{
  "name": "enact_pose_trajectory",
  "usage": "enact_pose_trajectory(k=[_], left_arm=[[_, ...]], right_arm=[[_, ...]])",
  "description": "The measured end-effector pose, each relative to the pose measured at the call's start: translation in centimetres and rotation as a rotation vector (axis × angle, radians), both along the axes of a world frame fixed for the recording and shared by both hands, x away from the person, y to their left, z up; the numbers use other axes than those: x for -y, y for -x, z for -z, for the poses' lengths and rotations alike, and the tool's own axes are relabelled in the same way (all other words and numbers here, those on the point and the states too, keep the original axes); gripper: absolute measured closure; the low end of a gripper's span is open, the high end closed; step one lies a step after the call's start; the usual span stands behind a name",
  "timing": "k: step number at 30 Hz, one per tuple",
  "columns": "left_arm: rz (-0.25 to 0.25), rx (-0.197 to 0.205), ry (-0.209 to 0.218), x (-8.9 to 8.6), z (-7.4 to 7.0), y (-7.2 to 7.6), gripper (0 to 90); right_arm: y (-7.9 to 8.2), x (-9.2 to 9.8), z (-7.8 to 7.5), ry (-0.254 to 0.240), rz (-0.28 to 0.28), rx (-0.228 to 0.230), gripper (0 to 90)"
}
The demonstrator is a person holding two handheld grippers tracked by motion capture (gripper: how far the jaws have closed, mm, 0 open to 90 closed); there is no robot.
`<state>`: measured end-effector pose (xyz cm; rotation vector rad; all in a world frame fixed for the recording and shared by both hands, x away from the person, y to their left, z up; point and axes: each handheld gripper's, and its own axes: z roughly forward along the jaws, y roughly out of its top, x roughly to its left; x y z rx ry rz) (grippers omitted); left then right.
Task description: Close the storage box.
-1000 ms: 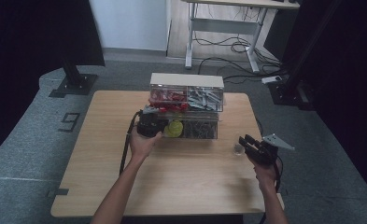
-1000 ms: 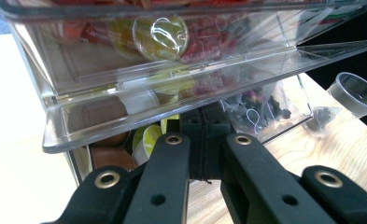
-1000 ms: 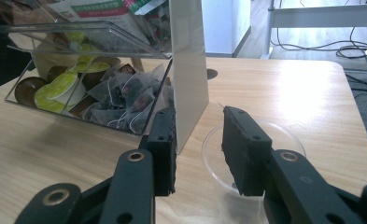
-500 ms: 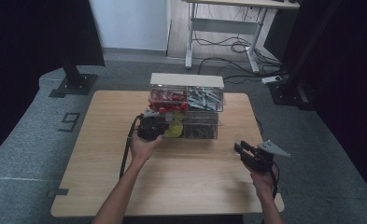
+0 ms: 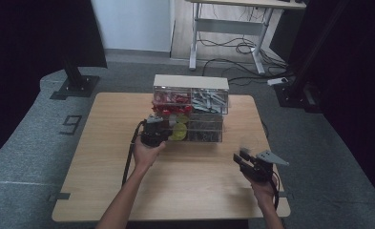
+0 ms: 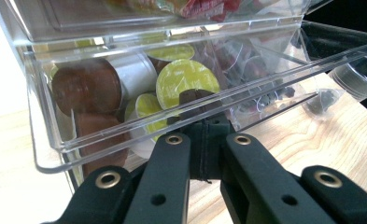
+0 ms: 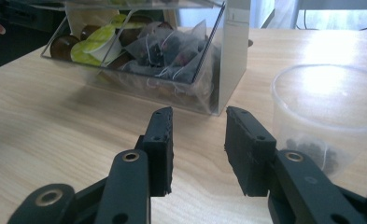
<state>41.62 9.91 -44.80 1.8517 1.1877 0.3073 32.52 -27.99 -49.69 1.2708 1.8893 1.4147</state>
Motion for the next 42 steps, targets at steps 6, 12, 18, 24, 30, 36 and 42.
enact_pose_trajectory(k=[6,12,18,24,30,36,42], left_arm=[[-0.001,-0.011,0.0,0.0,0.6,0.1,90.0],[0.0,-0.017,-0.002,0.0,1.0,0.2,90.0],[0.001,-0.028,-0.004,0.0,1.7,0.4,90.0],[0.001,-0.042,-0.006,0.1,2.5,0.3,90.0],[0.003,-0.052,-0.012,0.3,3.0,0.2,90.0],[0.005,-0.062,-0.016,0.3,3.4,0.3,90.0],[0.01,-0.071,-0.01,0.3,3.8,0.4,90.0]], right_arm=[[0.3,-0.1,0.3,0.008,-0.007,-0.007,61.7],[0.3,-0.4,0.7,0.012,-0.018,-0.024,61.6],[0.4,-0.7,1.0,0.016,-0.027,-0.032,61.6],[0.3,-0.9,1.4,0.024,-0.033,-0.043,61.4],[0.2,-1.1,1.7,0.031,-0.037,-0.053,61.3],[0.2,-1.2,1.9,0.037,-0.042,-0.056,61.3],[0.2,-1.3,2.0,0.044,-0.045,-0.061,61.2]])
